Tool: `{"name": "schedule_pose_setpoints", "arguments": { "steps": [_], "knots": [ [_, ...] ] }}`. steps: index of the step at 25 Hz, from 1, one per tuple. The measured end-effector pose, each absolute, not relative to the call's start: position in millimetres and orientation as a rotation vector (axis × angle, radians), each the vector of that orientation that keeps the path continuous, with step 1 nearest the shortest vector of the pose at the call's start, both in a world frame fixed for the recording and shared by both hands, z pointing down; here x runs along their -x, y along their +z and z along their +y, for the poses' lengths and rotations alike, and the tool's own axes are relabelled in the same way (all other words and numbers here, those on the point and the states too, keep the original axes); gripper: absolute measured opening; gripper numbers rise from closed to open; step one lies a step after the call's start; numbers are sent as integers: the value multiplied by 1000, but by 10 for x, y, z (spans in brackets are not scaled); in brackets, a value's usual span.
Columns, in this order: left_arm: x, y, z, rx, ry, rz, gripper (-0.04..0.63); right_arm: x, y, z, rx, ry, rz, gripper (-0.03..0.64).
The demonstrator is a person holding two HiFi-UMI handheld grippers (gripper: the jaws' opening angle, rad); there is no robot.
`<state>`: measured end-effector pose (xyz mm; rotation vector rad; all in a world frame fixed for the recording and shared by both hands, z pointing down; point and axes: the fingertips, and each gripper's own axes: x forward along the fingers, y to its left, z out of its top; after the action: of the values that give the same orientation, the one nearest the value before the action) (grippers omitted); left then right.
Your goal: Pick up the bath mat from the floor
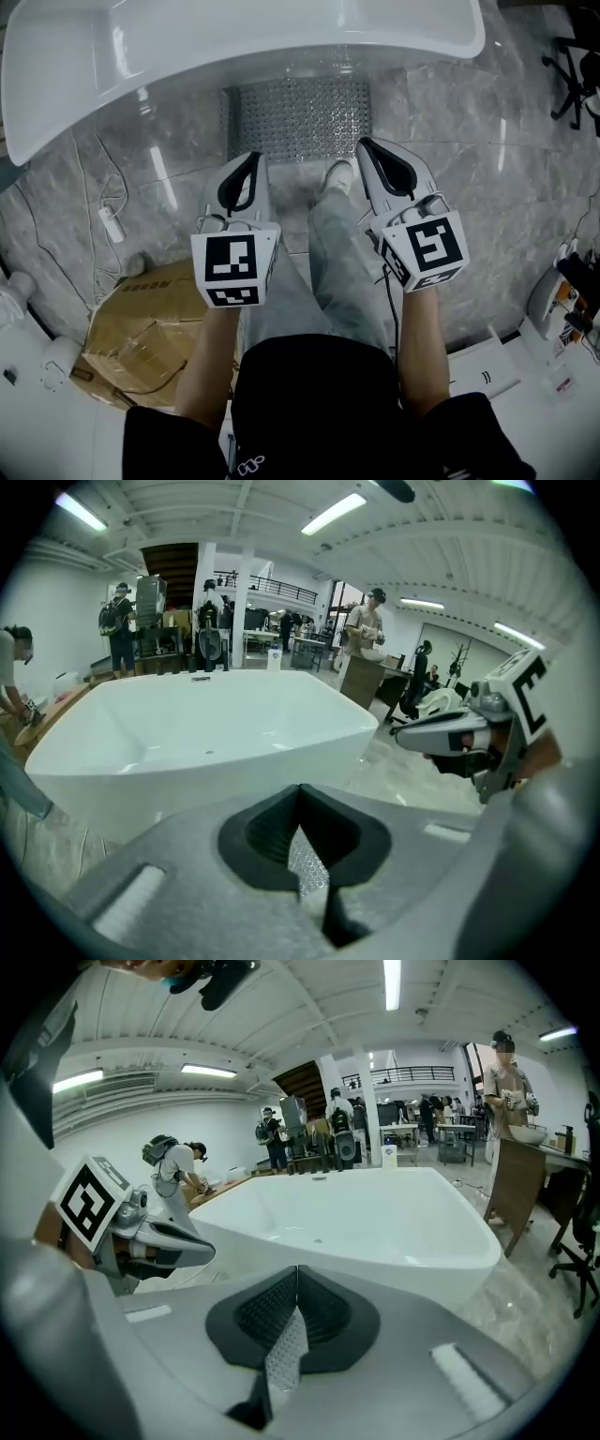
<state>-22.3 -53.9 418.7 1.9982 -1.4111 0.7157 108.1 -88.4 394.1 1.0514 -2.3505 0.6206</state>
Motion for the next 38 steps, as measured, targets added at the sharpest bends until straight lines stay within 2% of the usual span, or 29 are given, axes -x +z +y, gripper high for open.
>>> {"name": "schedule_pose_setpoints", "arguments": {
  "steps": [9,24,31,38],
  "knots": [
    [519,5085,-655,-1902,804,-1417,5,-1234,4842,-752,-899,569,-2262,6],
    [500,6611,-208,-1793,884,-1291,5,-1442,6300,-304,-753,601,-2145,6],
    [486,7207,-114,-1812,951,-1219,5,-1450,6927,-85,-673,508,-2101,8],
    [474,7748,-5,-1808,973,-1202,5,-1481,7544,160,-625,543,-2065,32]
  ]
}}
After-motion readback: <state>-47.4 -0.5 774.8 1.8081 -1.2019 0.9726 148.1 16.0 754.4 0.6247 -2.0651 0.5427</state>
